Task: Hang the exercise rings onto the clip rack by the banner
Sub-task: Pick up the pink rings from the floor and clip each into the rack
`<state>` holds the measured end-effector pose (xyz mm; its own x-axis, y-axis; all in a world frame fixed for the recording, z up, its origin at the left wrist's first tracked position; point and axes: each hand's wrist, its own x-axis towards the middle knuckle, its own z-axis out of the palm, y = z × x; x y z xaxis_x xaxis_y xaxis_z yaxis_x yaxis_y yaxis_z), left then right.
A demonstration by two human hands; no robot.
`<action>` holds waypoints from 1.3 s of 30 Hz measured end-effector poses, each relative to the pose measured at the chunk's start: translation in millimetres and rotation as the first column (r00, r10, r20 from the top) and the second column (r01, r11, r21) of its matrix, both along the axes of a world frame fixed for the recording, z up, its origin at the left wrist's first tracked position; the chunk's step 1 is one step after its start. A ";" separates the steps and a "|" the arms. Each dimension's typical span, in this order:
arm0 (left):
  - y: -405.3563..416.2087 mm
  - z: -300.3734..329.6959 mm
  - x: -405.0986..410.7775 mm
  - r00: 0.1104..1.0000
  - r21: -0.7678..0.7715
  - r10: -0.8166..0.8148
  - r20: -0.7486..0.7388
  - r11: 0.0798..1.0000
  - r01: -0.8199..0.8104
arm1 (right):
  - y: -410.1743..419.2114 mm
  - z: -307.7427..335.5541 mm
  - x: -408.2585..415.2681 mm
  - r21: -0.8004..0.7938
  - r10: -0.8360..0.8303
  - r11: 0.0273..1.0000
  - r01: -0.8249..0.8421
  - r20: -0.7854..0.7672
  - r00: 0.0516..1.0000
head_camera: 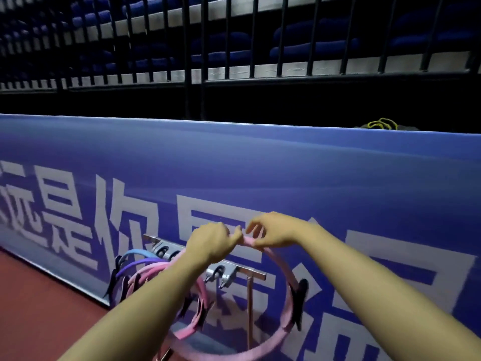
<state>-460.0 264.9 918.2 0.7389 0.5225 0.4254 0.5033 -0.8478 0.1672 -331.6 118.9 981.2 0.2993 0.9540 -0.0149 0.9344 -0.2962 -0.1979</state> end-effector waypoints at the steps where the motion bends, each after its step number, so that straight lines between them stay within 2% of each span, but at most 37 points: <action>1: 6.3 -4.9 -12.1 0.999 0.023 0.010 -0.036 1.000 -0.009 | 15.1 -8.4 -16.6 -0.027 0.013 1.000 -0.011 0.058 0.998; 4: 31.8 -22.8 -47.3 0.993 0.020 0.061 -0.100 0.998 -0.060 | 50.7 -29.5 -57.9 -0.066 0.055 0.997 -0.046 0.128 0.990; 9: 68.8 -47.2 -91.0 0.988 -0.091 0.074 -0.136 0.992 -0.087 | 97.1 -57.8 -95.3 -0.065 0.096 0.994 -0.088 0.140 0.985; 13: 98.3 -68.7 -109.1 0.995 -0.323 -0.092 -0.048 0.944 0.072 | 119.1 -79.7 -96.2 -0.096 0.083 0.993 -0.073 0.105 0.991; 15: 113.1 -81.5 -113.3 0.975 -0.374 -0.214 -0.058 0.910 0.177 | 127.5 -96.5 -88.9 -0.131 0.069 0.990 -0.056 0.100 0.993; 21: 149.9 -121.5 -98.1 0.944 -0.338 -0.301 -0.134 0.910 0.242 | 156.4 -146.3 -59.0 -0.165 -0.023 0.986 0.029 0.039 0.999; 25: 170.6 -131.0 -68.2 0.924 -0.301 -0.316 -0.214 0.921 0.246 | 182.7 -174.1 -33.0 -0.186 -0.005 0.983 0.007 0.010 1.000; 34: 236.4 -167.7 16.9 0.833 -0.358 -0.351 -0.426 0.912 0.201 | 233.8 -235.2 33.0 -0.215 -0.056 0.976 0.025 -0.142 0.988; 39: 254.1 -192.9 50.2 0.784 -0.379 -0.378 -0.493 0.904 0.197 | 252.2 -275.0 56.9 -0.240 -0.159 0.966 0.100 -0.240 0.958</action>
